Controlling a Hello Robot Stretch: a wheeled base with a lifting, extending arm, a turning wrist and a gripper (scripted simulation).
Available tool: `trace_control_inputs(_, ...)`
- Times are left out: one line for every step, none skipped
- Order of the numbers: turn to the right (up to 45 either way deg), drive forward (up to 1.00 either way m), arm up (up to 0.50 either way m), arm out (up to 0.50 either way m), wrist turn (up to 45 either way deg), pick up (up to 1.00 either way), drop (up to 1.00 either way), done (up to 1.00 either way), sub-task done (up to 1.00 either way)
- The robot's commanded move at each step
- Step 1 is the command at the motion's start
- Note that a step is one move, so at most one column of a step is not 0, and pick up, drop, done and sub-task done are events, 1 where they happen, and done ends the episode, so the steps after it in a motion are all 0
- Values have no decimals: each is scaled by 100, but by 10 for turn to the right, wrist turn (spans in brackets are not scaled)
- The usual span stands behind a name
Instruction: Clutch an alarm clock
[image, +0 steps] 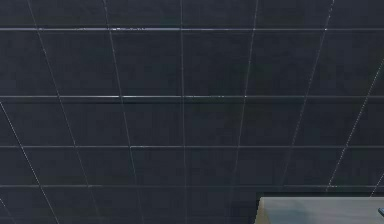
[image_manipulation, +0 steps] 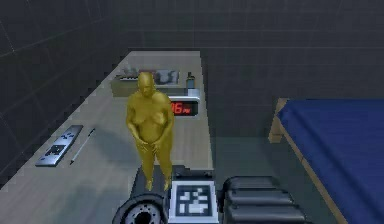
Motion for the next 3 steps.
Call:
trace_control_inputs(0, 0, 0, 42, 0, 0, 0, 0, 0)
trace_control_inputs(0, 0, 0, 0, 450, 0, 0, 0, 0)
trace_control_inputs(0, 0, 0, 0, 450, 0, 0, 0, 0)
